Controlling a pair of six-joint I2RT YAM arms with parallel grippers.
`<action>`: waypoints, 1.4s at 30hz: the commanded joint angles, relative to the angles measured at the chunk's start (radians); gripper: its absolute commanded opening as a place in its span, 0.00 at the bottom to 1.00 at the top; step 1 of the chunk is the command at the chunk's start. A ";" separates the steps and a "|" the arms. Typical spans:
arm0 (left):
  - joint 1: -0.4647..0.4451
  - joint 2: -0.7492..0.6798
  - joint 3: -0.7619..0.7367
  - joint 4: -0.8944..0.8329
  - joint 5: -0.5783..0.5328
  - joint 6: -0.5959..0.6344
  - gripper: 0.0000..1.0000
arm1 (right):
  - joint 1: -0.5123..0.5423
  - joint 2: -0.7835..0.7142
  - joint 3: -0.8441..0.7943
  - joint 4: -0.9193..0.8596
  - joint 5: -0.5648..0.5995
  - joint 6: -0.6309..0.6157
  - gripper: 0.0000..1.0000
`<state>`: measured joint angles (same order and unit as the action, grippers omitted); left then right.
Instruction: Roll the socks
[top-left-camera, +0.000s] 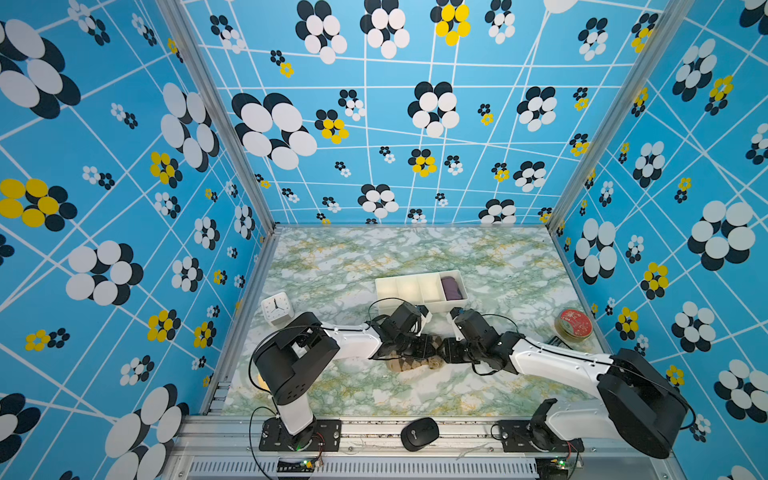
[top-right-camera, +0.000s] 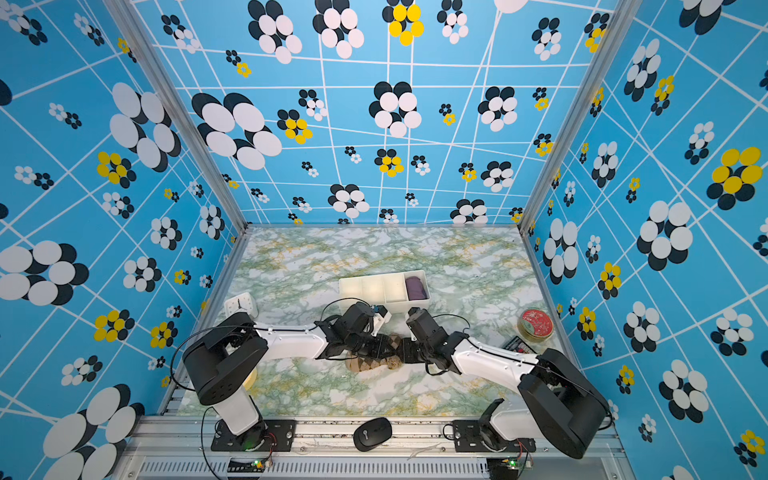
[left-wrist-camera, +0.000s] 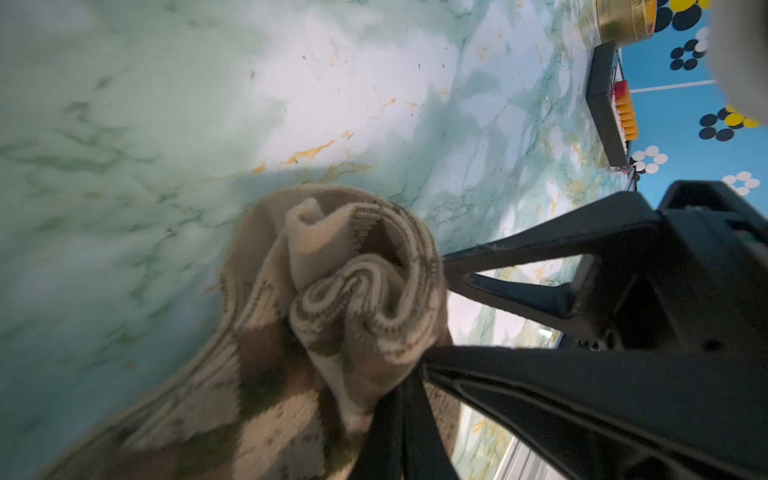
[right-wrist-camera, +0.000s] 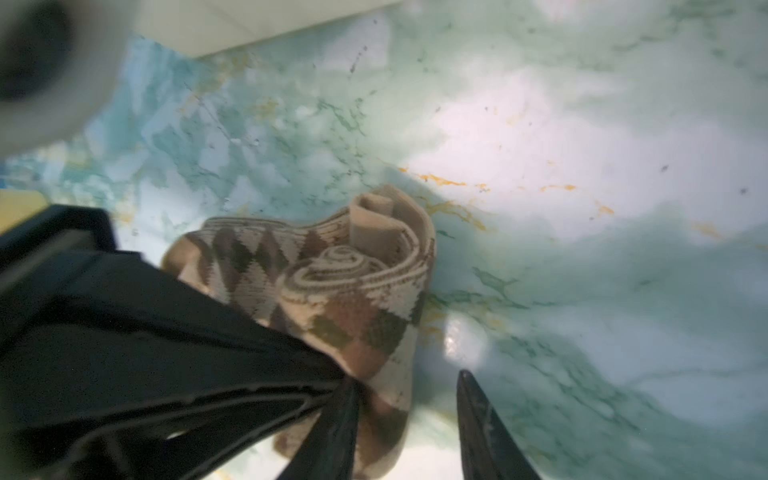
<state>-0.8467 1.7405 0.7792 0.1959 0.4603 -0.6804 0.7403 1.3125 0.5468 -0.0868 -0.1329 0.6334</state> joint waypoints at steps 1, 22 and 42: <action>0.032 0.033 -0.083 -0.101 -0.070 0.002 0.06 | -0.016 -0.060 -0.018 0.052 -0.030 0.022 0.41; 0.076 0.045 -0.131 -0.070 -0.045 0.007 0.06 | -0.074 -0.030 -0.099 0.195 -0.119 0.084 0.35; 0.078 0.071 -0.111 -0.066 -0.032 0.007 0.06 | -0.111 0.044 -0.122 0.394 -0.283 0.124 0.36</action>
<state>-0.7719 1.7443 0.6895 0.2745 0.4938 -0.6872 0.6342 1.3422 0.4076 0.2699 -0.3714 0.7490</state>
